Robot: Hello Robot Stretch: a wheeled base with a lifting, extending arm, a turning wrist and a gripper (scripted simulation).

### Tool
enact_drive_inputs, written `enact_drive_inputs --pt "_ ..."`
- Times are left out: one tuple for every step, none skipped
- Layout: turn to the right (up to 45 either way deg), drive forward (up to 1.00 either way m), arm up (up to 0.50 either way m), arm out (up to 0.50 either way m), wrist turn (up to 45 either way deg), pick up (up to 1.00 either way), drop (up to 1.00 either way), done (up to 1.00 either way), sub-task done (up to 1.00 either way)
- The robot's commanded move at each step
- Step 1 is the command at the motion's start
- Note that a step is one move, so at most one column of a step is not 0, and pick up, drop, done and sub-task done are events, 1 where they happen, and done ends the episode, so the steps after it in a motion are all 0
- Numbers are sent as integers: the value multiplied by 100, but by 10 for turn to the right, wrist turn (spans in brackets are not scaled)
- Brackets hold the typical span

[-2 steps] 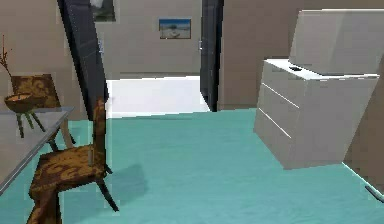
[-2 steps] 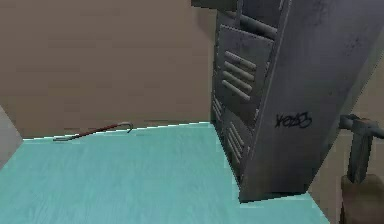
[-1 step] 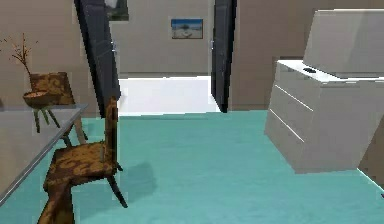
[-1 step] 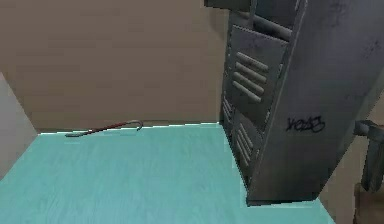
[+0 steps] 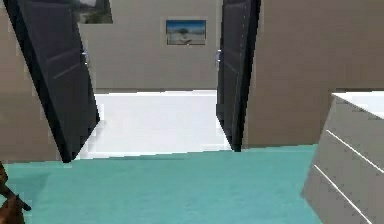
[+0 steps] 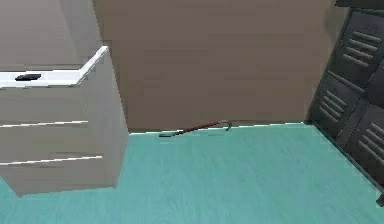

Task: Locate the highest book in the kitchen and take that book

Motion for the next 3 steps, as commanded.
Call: enact_drive_inputs --pt "0 10 0 0 0 0 0 0 0" --pt "0 50 0 0 0 0 0 0 0" --pt "-210 0 0 0 0 0 0 0 0"
